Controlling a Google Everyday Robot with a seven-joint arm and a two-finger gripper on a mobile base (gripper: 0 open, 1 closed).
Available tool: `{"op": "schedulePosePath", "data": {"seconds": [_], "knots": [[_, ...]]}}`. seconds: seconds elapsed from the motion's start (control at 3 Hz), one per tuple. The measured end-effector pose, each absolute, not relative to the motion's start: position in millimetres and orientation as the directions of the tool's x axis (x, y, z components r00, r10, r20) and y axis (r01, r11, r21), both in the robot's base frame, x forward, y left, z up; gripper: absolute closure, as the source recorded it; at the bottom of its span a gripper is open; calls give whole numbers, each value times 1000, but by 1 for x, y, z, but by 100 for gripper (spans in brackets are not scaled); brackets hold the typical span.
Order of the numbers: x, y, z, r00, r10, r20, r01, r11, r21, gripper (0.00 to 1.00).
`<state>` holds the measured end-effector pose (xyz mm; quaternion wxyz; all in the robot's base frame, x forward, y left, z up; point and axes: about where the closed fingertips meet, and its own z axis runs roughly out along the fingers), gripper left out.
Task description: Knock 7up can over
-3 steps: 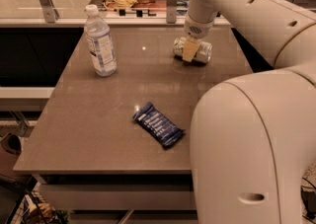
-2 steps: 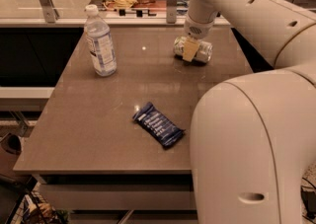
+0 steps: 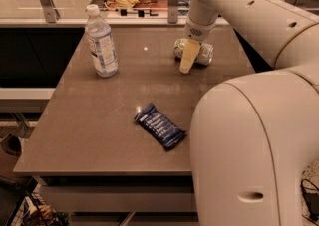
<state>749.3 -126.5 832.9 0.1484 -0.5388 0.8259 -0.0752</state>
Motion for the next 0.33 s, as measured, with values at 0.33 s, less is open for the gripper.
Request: {"op": "schedulePosePath", "data": {"seconds": [0.33], "knots": [[749,-127,833,-375,-912,-164,-868,408,-284,0]]}}
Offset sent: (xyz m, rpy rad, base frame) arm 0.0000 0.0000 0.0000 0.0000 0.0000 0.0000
